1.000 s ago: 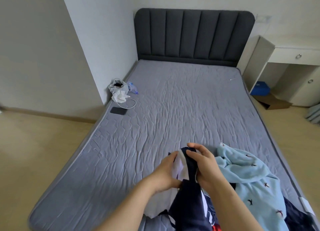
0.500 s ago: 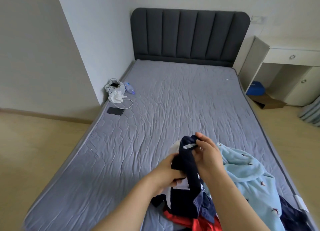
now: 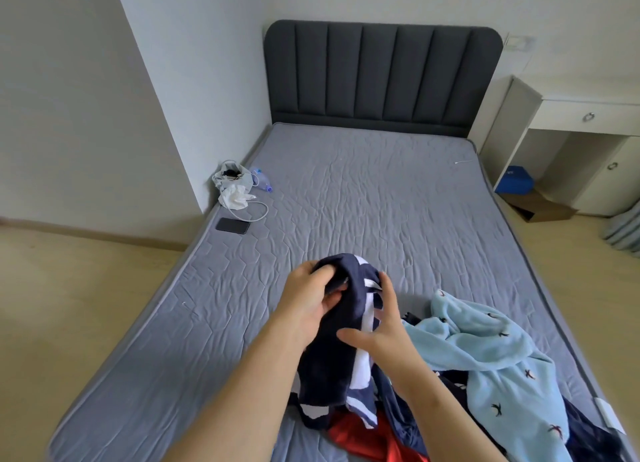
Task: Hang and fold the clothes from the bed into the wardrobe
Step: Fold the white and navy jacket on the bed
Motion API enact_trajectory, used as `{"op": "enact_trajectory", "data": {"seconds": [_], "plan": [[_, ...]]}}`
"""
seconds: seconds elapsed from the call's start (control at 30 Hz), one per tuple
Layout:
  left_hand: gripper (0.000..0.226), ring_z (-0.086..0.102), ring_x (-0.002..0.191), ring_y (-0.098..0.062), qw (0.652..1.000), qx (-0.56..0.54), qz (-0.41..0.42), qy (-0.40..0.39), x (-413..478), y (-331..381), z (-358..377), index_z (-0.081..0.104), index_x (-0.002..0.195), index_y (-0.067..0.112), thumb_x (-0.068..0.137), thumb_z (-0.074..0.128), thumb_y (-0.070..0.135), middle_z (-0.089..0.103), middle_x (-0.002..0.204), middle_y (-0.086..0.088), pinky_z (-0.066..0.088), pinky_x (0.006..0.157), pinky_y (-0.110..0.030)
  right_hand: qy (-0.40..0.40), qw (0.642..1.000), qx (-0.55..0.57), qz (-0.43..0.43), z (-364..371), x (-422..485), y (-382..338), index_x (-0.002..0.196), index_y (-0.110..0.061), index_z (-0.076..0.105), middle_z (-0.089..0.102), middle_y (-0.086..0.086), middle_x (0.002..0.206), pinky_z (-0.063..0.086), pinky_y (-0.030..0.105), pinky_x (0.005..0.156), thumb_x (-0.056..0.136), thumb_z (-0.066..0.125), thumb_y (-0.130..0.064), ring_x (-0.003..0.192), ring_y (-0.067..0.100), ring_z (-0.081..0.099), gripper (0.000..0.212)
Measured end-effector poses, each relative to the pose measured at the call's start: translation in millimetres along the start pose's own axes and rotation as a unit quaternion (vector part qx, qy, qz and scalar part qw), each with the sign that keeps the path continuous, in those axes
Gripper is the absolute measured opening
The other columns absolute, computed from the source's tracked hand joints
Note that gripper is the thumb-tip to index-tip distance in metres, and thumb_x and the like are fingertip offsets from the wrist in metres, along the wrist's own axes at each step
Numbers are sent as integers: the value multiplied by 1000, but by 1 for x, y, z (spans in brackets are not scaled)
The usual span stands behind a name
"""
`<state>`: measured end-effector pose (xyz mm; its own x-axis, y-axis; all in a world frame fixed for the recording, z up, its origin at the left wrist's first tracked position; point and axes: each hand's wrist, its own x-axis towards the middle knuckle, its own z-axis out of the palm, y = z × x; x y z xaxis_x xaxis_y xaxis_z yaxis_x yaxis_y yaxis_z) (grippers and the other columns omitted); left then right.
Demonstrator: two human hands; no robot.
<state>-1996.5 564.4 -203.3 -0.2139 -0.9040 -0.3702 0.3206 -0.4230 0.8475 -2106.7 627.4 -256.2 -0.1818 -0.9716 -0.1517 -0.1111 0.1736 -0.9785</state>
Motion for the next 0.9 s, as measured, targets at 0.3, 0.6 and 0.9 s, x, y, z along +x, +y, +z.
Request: {"op": "enact_trajectory", "data": {"seconds": [0.3, 0.6, 0.9], "plan": [[22, 63, 56, -5, 959, 258, 27, -116, -12, 8, -21, 60, 83, 17, 96, 46, 29, 69, 68, 5, 48, 56, -15, 158, 984, 78, -23, -19, 11, -6, 79, -29, 64, 69, -14, 71, 46, 10, 61, 88, 56, -1, 72, -1, 63, 30], [44, 43, 117, -7, 781, 534, 246, -210, 3, -18, -28, 44, 130, 29, 89, 55, 19, 43, 133, 10, 34, 94, -10, -25, 994, 89, -62, -27, -1, -34, 71, -23, 71, 71, -16, 70, 47, 8, 59, 81, 42, 20, 69, -7, 65, 53], [18, 57, 85, -14, 900, 387, 200, 8, 0, -19, -16, 66, 92, 21, 78, 65, 32, 67, 88, -2, 44, 75, -29, 23, 999, 41, -22, -37, 0, -9, 95, -27, 61, 71, -4, 77, 54, 26, 69, 76, 73, -12, 71, 9, 66, 28]]}}
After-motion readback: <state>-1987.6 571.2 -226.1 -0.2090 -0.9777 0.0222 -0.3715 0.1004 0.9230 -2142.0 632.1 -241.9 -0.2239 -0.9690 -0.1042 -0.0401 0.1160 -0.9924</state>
